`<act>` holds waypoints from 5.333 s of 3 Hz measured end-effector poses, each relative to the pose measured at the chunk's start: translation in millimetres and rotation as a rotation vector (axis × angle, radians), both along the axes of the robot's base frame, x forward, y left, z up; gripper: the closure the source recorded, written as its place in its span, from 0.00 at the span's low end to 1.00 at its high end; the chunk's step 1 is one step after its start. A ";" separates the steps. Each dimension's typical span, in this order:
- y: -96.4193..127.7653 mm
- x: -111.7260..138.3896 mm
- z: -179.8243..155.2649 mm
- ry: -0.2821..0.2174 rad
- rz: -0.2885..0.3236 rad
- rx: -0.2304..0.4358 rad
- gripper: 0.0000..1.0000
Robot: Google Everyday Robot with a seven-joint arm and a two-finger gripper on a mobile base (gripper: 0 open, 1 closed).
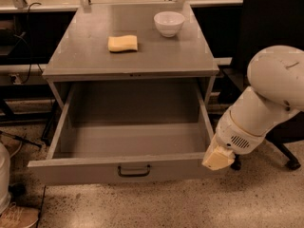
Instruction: Close top drawer
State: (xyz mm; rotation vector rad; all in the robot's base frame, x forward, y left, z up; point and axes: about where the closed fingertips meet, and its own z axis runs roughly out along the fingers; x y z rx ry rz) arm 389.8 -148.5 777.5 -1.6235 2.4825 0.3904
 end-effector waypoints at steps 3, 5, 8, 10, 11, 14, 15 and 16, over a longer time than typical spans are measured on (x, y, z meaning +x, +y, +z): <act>2.2 -7.0 -13.7 0.033 -0.016 0.007 1.00; 10.8 -18.1 -79.5 0.085 -0.111 0.064 1.00; 52.7 73.7 -107.5 -0.129 -0.158 0.175 1.00; 51.9 86.6 -109.2 -0.176 -0.171 0.185 1.00; 48.1 113.3 -111.2 -0.243 -0.175 0.192 1.00; 52.6 190.9 -109.4 -0.394 -0.170 0.256 1.00; 57.2 219.1 -108.8 -0.434 -0.164 0.287 1.00; 66.3 259.8 -106.6 -0.490 -0.154 0.339 1.00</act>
Offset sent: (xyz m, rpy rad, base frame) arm -0.0005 -0.0004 0.0019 -0.0038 0.0006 0.0022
